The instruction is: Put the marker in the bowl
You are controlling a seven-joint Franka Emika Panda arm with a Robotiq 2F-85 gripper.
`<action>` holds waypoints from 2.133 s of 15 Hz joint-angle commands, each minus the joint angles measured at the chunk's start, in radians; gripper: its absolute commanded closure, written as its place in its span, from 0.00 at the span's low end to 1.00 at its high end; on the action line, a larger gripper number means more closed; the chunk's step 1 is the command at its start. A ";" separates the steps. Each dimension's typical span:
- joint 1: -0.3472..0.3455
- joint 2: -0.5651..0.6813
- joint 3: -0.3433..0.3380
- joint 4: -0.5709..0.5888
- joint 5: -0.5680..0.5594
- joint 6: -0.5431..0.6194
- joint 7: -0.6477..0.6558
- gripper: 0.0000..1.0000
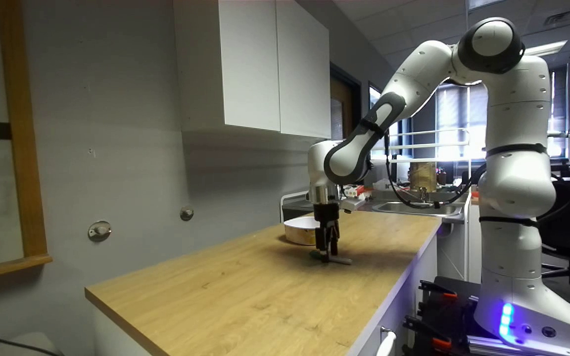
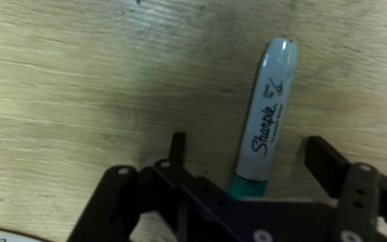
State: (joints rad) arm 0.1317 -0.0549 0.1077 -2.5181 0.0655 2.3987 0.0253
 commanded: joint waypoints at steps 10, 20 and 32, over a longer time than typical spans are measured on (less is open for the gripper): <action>-0.021 0.018 0.001 0.049 -0.021 -0.039 0.030 0.89; 0.037 -0.095 0.052 0.034 0.032 -0.071 0.026 0.89; 0.040 -0.232 0.032 0.162 0.033 -0.196 -0.009 0.89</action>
State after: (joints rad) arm 0.1817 -0.2796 0.1557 -2.4041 0.0859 2.2533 0.0334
